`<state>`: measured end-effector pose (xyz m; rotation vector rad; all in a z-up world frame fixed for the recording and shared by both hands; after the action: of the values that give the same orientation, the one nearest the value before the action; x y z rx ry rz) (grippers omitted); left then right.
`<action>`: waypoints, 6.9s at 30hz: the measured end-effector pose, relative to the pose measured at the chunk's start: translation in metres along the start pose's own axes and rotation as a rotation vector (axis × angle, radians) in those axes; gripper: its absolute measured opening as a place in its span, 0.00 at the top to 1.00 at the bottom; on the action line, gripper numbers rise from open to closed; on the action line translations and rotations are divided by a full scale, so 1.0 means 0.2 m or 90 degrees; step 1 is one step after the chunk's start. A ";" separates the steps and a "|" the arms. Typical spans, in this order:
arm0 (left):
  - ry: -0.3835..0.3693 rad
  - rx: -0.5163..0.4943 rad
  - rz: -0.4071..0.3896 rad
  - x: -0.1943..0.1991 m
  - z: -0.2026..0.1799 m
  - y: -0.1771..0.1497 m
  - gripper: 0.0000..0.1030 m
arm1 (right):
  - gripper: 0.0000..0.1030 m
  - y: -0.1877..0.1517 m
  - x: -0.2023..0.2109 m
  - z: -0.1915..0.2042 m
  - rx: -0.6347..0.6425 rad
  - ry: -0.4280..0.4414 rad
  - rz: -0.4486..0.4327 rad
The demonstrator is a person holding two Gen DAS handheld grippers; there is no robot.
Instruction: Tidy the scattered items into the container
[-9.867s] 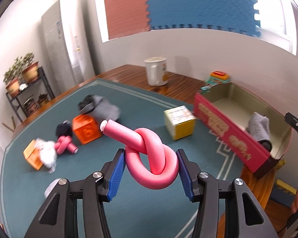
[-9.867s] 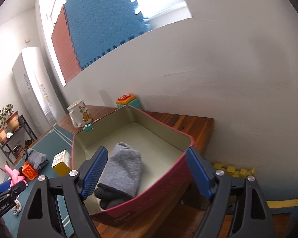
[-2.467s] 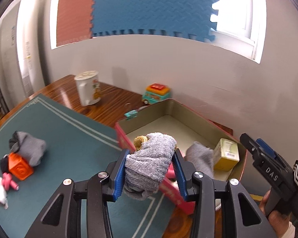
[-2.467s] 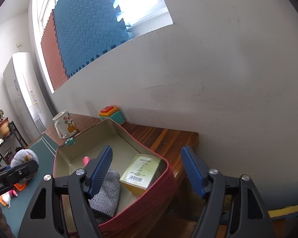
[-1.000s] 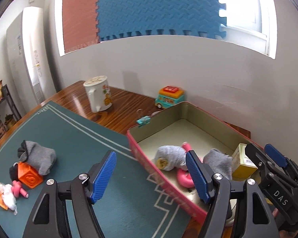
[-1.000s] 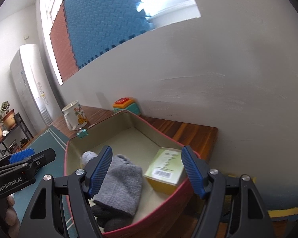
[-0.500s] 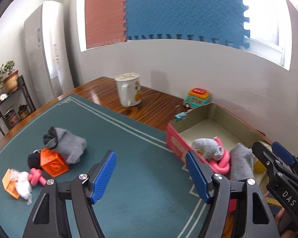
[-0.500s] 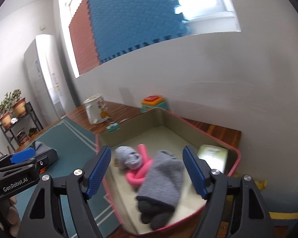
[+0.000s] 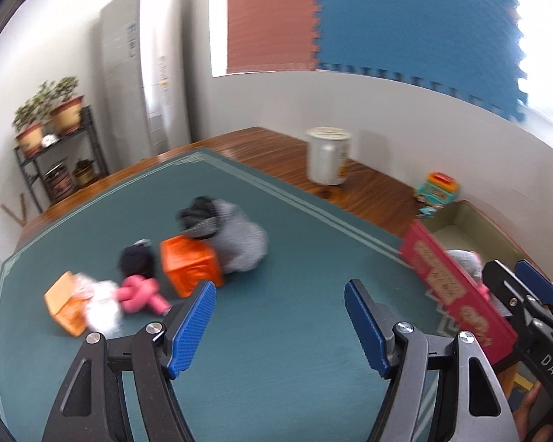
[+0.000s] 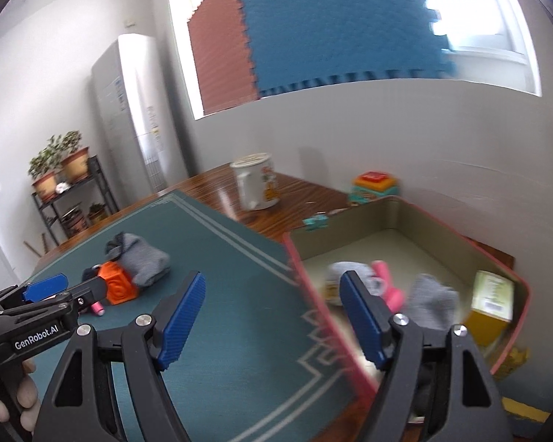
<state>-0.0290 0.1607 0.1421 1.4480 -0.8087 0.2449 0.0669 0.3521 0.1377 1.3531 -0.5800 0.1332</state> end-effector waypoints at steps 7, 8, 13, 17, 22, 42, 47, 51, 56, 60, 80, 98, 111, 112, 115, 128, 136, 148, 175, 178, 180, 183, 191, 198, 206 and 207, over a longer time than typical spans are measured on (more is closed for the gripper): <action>0.081 0.079 0.007 0.00 0.41 -0.02 0.21 | 0.23 -0.01 -0.08 0.20 0.037 0.047 0.021; 0.097 0.092 0.009 0.00 0.48 -0.02 0.21 | 0.23 -0.02 -0.09 0.21 0.040 0.052 0.024; 0.162 0.173 0.019 -0.04 0.80 -0.03 0.22 | 0.23 -0.04 -0.13 0.26 0.046 0.065 0.039; 0.199 0.213 0.026 -0.06 0.97 -0.06 0.22 | 0.23 -0.05 -0.15 0.26 0.041 0.069 0.045; 0.231 0.217 0.044 -0.12 1.10 -0.11 0.22 | 0.23 -0.06 -0.19 0.24 0.031 0.074 0.057; 0.127 0.042 0.052 -0.45 1.25 -0.10 0.21 | 0.23 -0.09 -0.28 0.35 0.064 0.084 0.093; 0.112 0.029 0.068 -0.48 1.24 -0.09 0.22 | 0.23 -0.07 -0.31 0.38 0.070 0.095 0.101; 0.115 0.039 0.063 -0.46 1.23 -0.09 0.35 | 0.23 -0.05 -0.34 0.42 0.074 0.110 0.107; 0.129 0.089 0.064 -0.39 1.21 -0.13 0.40 | 0.23 -0.02 -0.38 0.46 0.079 0.129 0.115; 0.146 0.121 0.069 -0.34 1.19 -0.17 0.40 | 0.23 0.01 -0.41 0.49 0.083 0.144 0.121; 0.171 0.184 0.014 -0.09 1.17 -0.13 0.42 | 0.23 0.22 -0.92 0.96 0.124 0.187 0.167; 0.148 0.163 0.024 -0.14 1.11 -0.13 0.42 | 0.70 0.19 -0.89 0.85 0.103 0.191 0.151; 0.125 0.132 -0.001 -0.06 0.98 -0.10 0.42 | 0.70 0.29 -0.43 0.50 0.029 0.141 0.037; 0.123 0.128 -0.003 -0.06 0.97 -0.10 0.42 | 0.70 0.29 -0.40 0.46 0.023 0.134 0.032; 0.118 0.117 -0.010 -0.03 0.92 -0.10 0.42 | 0.70 0.30 -0.32 0.37 0.010 0.112 0.016; 0.084 0.075 -0.017 0.02 0.73 -0.11 0.42 | 0.70 0.30 -0.02 -0.07 -0.037 -0.026 -0.042; 0.060 0.060 -0.012 0.04 0.62 -0.13 0.42 | 0.70 0.26 -0.01 -0.29 -0.073 -0.078 -0.020; 0.032 0.056 0.003 0.05 0.48 -0.16 0.42 | 0.42 0.21 -0.02 -0.47 -0.124 -0.116 -0.006; -0.058 -0.041 0.027 -0.02 -0.14 -0.11 0.42 | 0.36 0.00 -0.03 -0.62 -0.136 -0.080 0.028; -0.078 -0.059 0.030 -0.03 -0.25 -0.10 0.42 | 0.36 -0.02 -0.03 -0.66 -0.141 -0.083 0.031; -0.091 -0.071 0.029 -0.03 -0.32 -0.09 0.42 | 0.35 -0.03 -0.02 -0.68 -0.143 -0.086 0.032; -0.111 -0.089 0.027 -0.03 -0.44 -0.07 0.42 | 0.35 -0.03 0.00 -0.71 -0.140 -0.095 0.027; -0.154 -0.130 0.019 -0.05 -0.71 -0.03 0.42 | 0.33 -0.05 0.03 -0.76 -0.135 -0.110 0.021; -0.173 -0.143 0.018 -0.09 -0.84 0.01 0.42 | 0.33 -0.06 0.08 -0.84 -0.152 -0.117 0.009; -0.197 -0.162 0.032 -0.17 -1.01 0.03 0.42 | 0.32 -0.09 0.09 -0.90 -0.166 -0.122 0.007; -0.201 -0.165 0.032 -0.17 -1.03 0.03 0.42 | 0.32 -0.09 0.10 -0.90 -0.167 -0.123 0.007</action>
<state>0.0117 0.3656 0.1427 1.2373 -1.0915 -0.0542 0.1479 0.5137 0.1125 1.1140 -0.7411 -0.0647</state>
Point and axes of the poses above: each gripper's, at about its wrist camera, not at the fingertips, and x roughly against the way its jaws point, z to its left, y to its top, the point moved 1 cm from there along -x, roughly the way its jaws point, and after that the axes turned 6 degrees about x, right-handed, at the moved point
